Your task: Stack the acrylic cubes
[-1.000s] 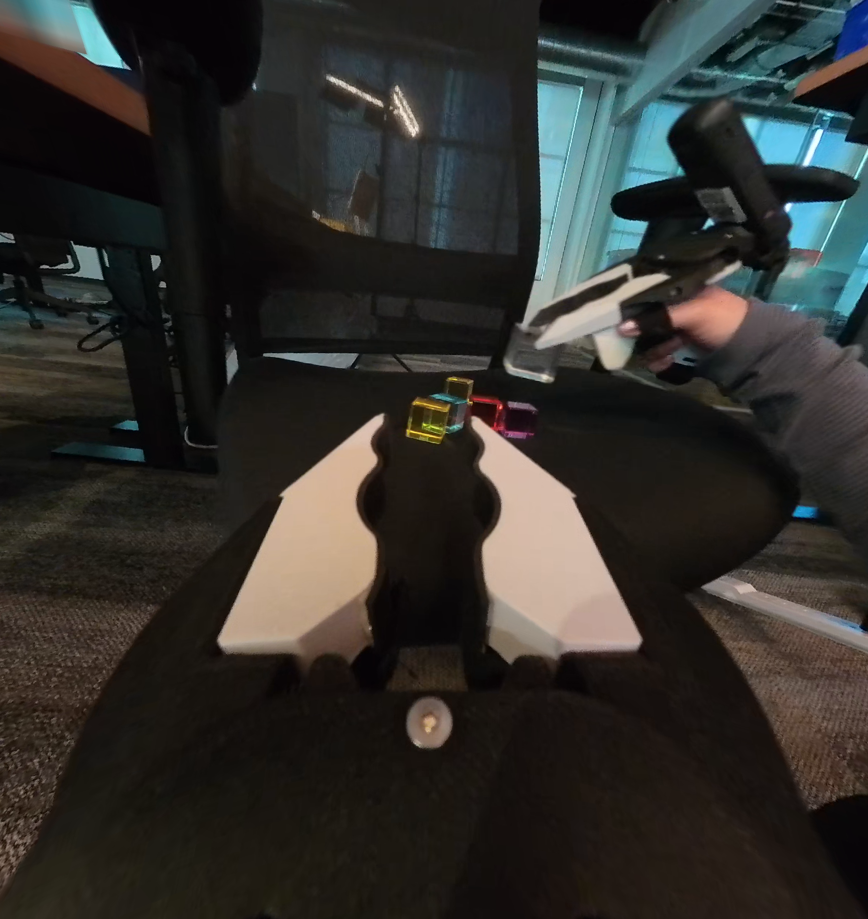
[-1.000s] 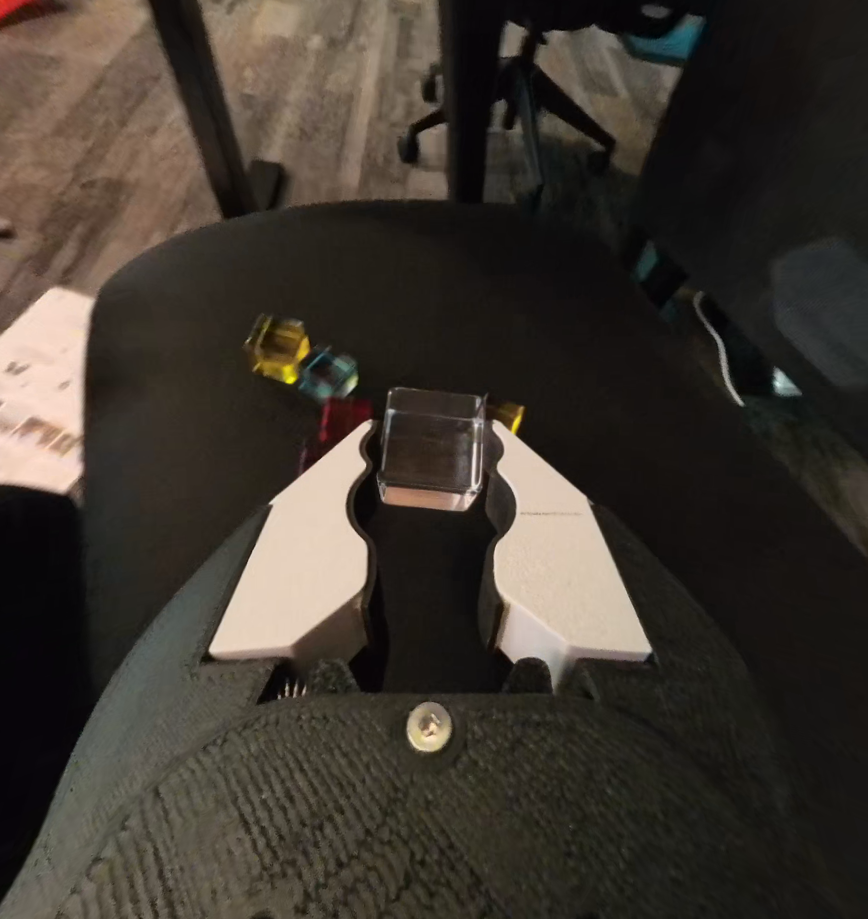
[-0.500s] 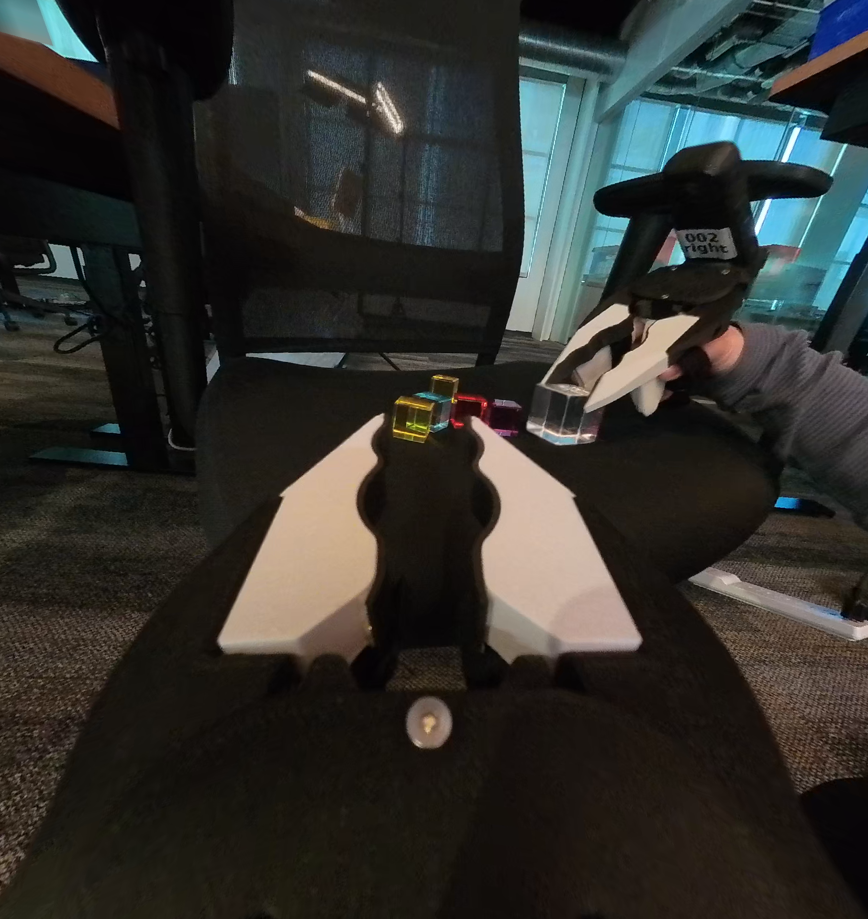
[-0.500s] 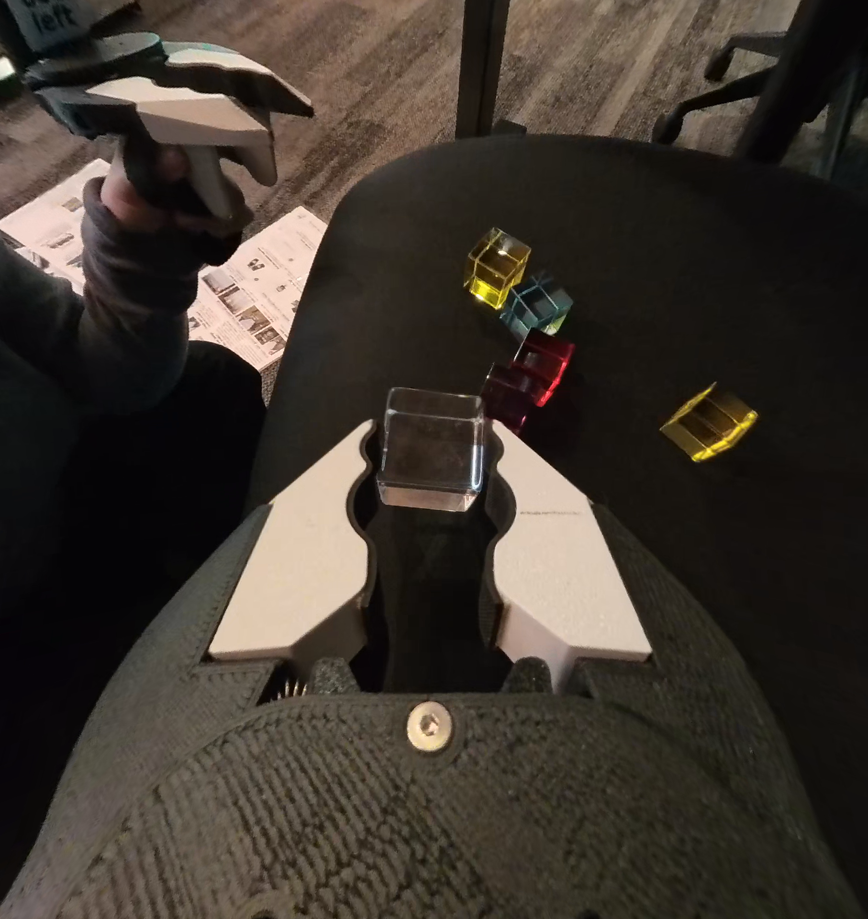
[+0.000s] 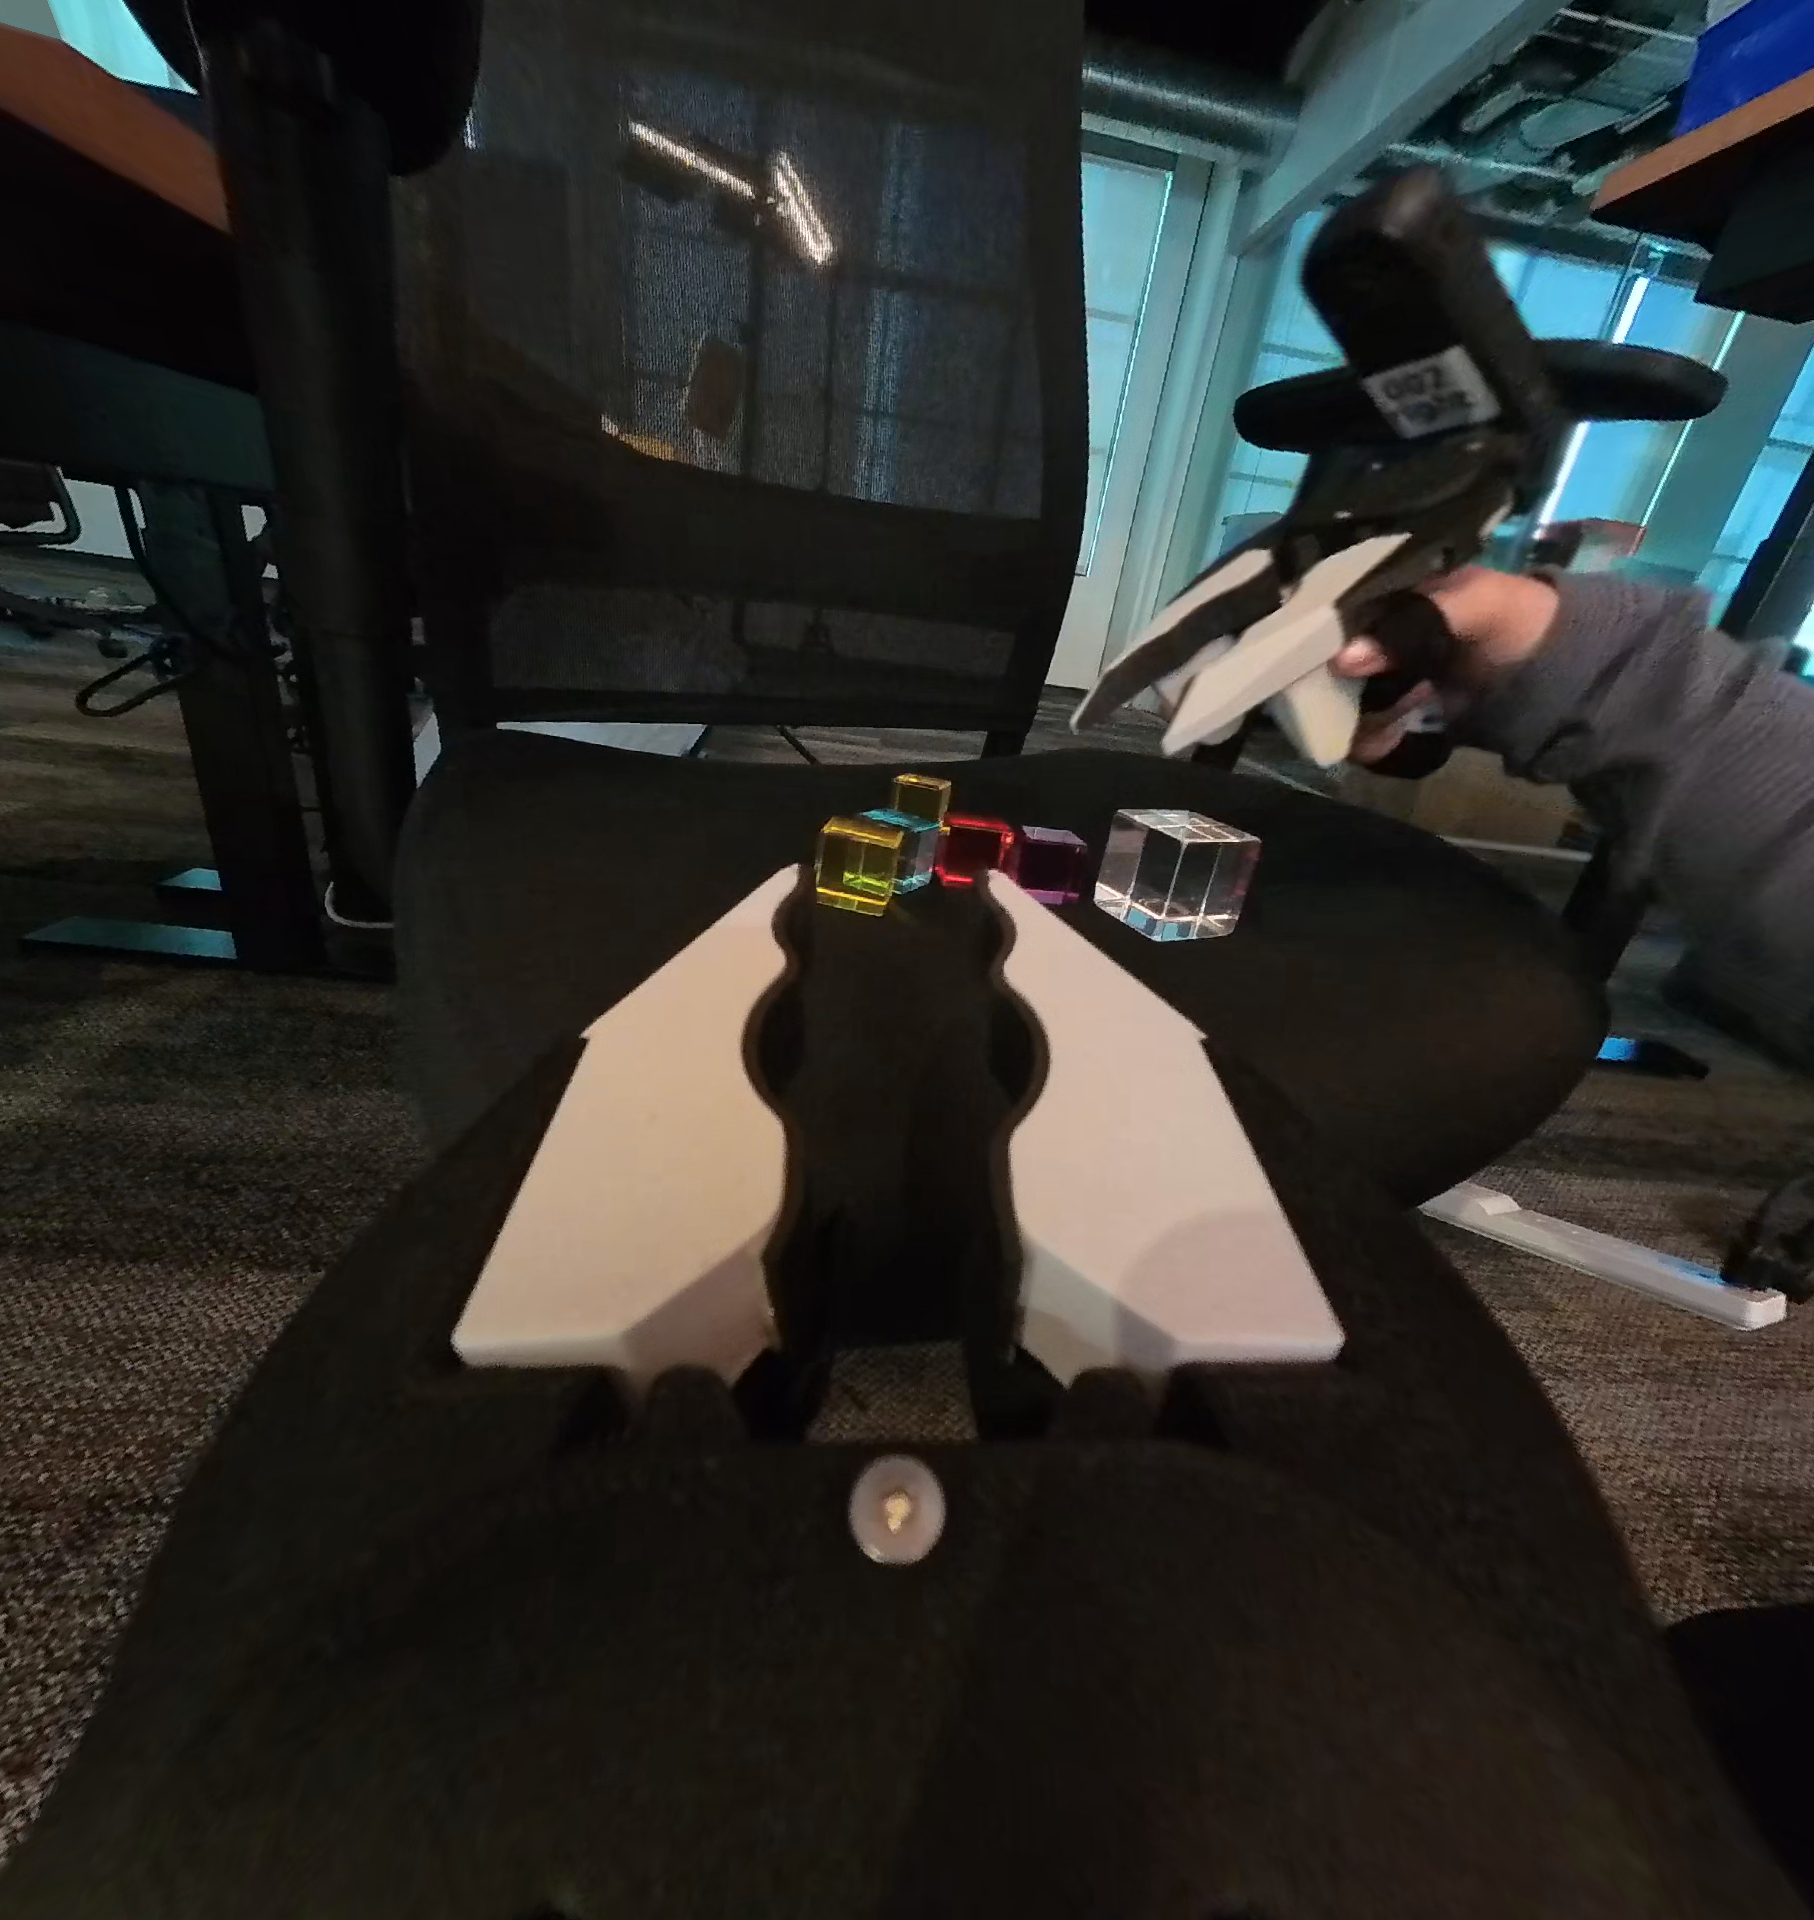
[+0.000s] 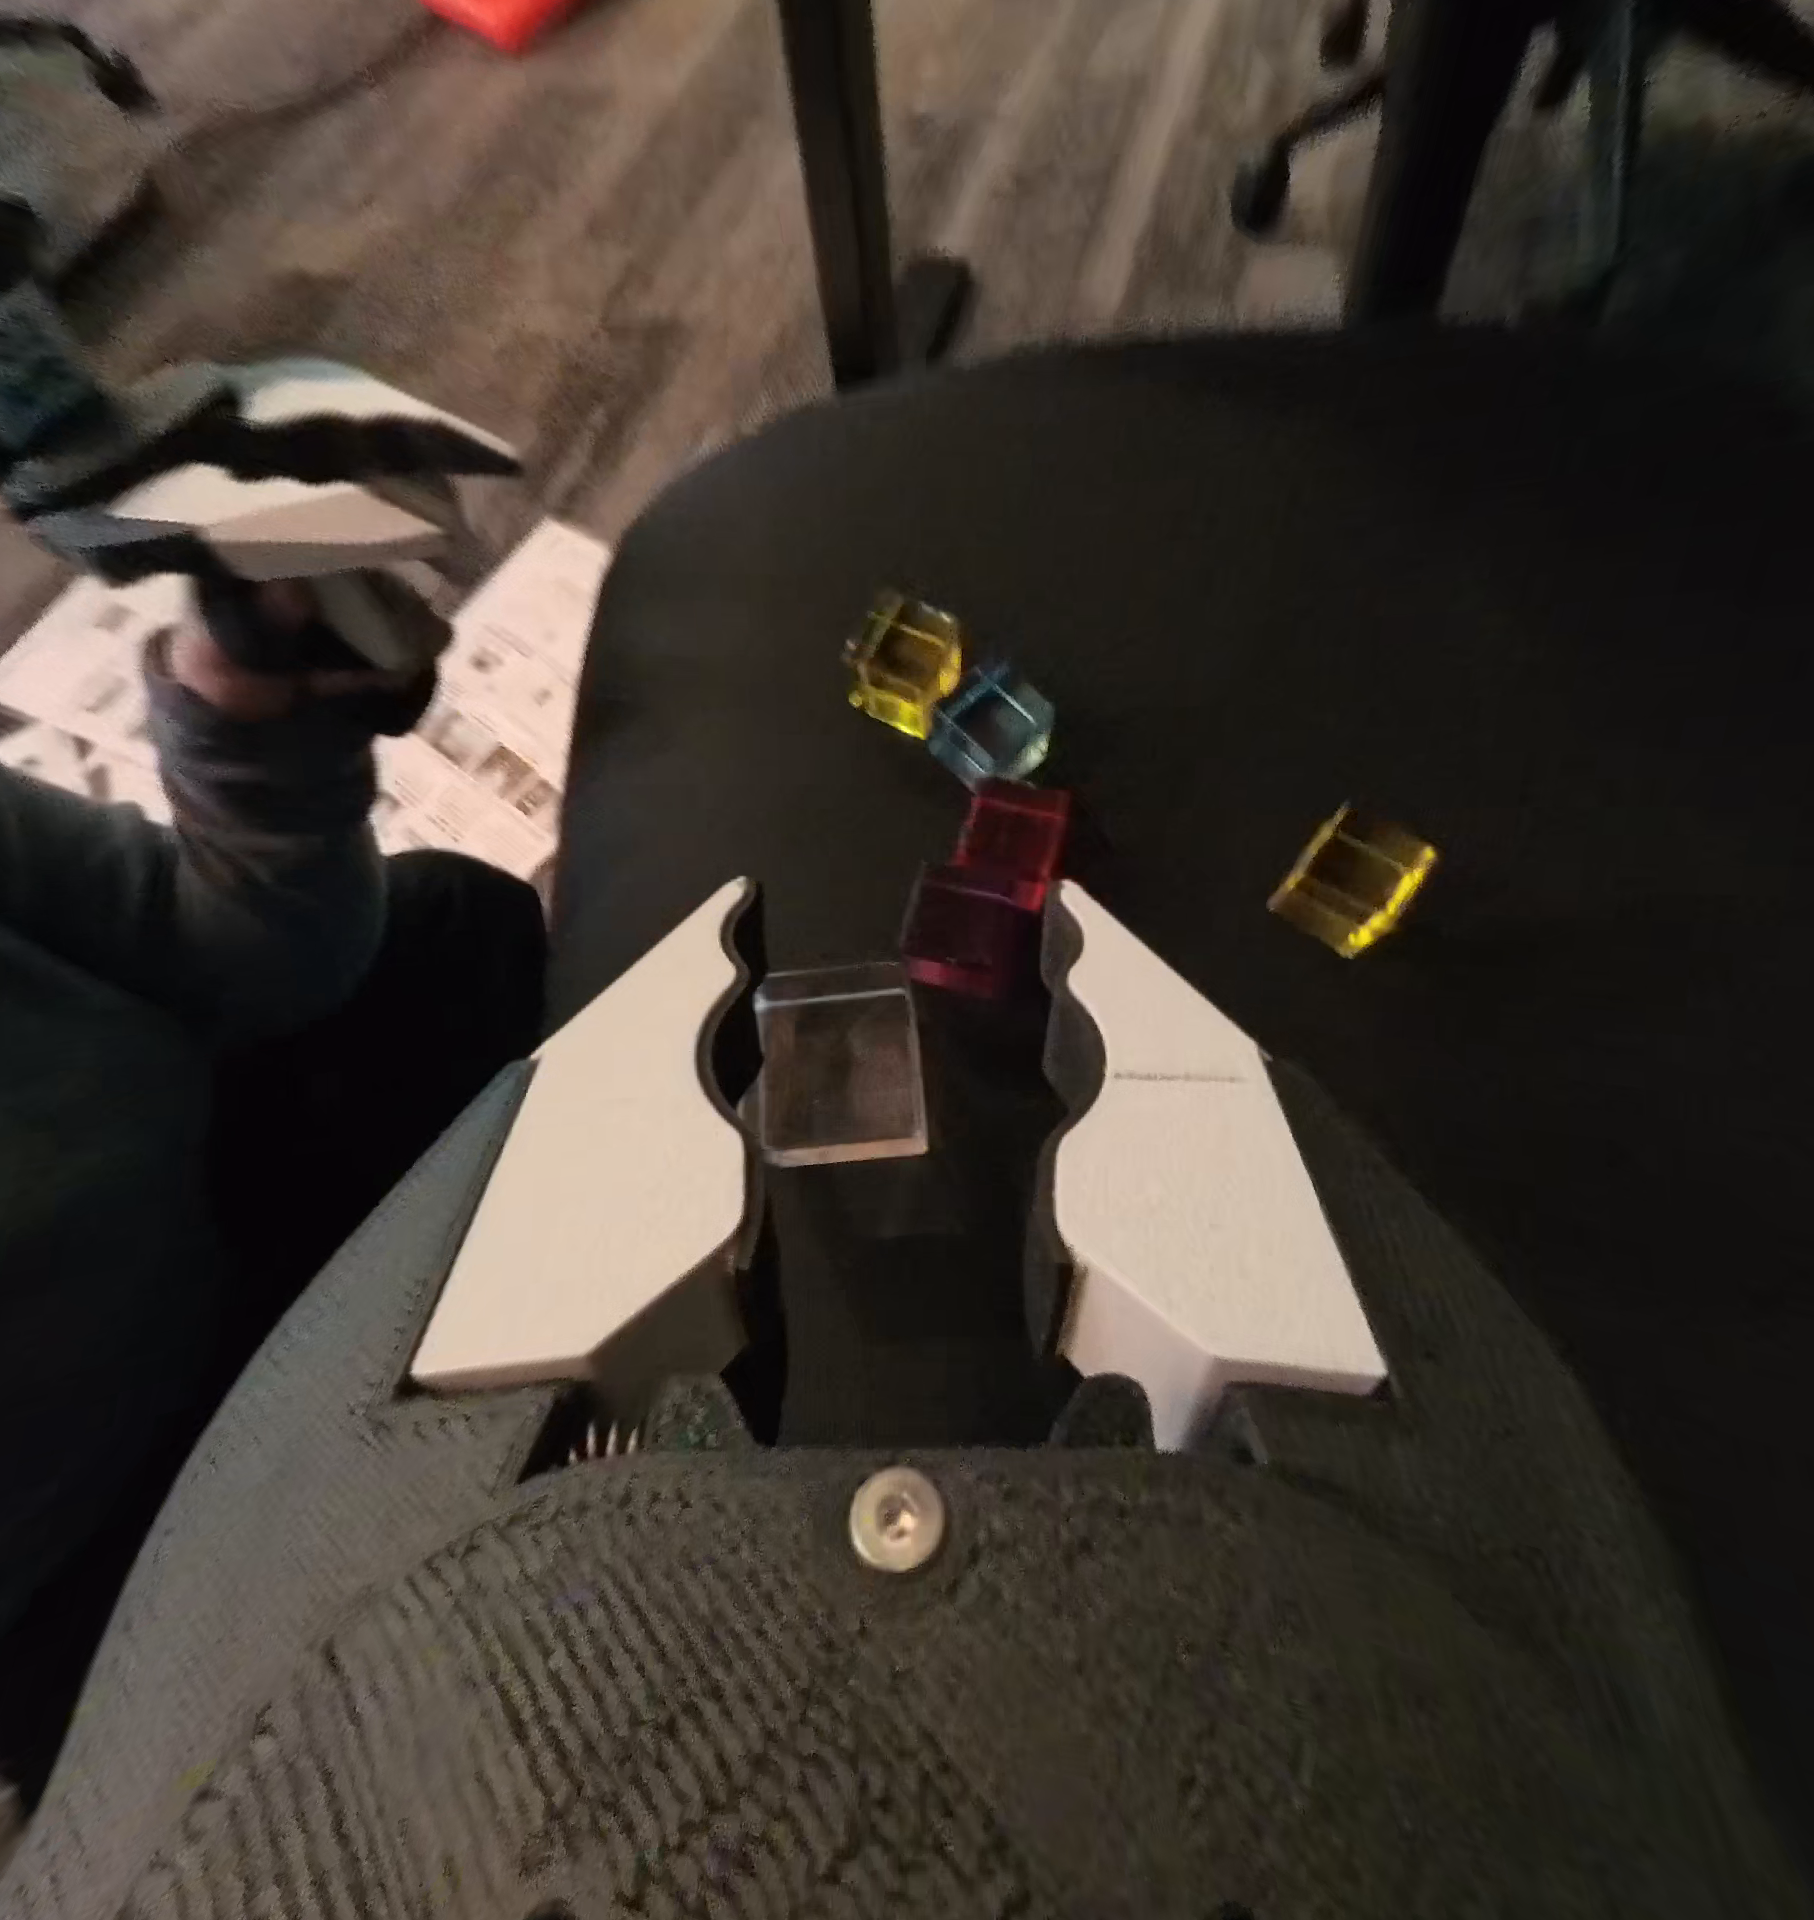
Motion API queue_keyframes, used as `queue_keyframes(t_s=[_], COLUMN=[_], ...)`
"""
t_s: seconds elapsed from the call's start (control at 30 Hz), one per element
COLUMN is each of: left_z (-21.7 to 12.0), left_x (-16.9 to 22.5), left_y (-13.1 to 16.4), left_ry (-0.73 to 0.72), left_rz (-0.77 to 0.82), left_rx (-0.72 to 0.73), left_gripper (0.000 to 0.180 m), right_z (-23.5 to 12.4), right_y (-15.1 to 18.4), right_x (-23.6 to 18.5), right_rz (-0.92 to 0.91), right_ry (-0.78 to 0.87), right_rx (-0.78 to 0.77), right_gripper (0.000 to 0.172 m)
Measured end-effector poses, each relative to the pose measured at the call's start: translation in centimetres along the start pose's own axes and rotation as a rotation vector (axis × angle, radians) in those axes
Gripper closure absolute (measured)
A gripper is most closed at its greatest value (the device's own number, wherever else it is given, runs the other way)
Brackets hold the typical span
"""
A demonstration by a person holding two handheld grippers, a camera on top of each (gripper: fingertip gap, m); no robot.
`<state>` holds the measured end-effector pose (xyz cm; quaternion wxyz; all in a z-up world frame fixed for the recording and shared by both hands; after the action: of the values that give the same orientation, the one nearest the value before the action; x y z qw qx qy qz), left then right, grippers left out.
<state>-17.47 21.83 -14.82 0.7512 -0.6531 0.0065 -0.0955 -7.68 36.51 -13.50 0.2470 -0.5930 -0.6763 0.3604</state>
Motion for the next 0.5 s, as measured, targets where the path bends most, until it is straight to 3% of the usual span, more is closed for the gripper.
queue_keyframes(t_s=[0.2, 0.37, 0.5], left_z=[0.1, 0.3, 0.4], left_x=[0.3, 1.2, 1.9], left_y=[0.1, 0.2, 0.3], left_ry=[0.005, 0.021, 0.033], left_rz=[0.012, 0.031, 0.054], left_rx=[-0.006, -0.012, -0.023], left_gripper=[0.15, 0.149, 0.145], right_z=[3.4, 4.5, 4.8], right_y=[1.8, 2.5, 2.4], right_x=[1.2, 1.9, 1.8], right_rz=[0.051, 0.047, 0.037], right_ry=[0.096, 0.14, 0.126], right_rx=[-0.406, -0.617, -0.684], right_gripper=[0.12, 0.134, 0.146])
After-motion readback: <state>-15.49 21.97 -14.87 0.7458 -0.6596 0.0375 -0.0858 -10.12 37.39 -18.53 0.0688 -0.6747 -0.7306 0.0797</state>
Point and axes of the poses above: each gripper's, where its closed fingertips meet, z out along the fingers, y out of its underside, x = y × z across the jaws, the point moved 1 cm from there along -z, back along the fingers, and after that the axes turned 1 degree about z, right-handed, at the moved point
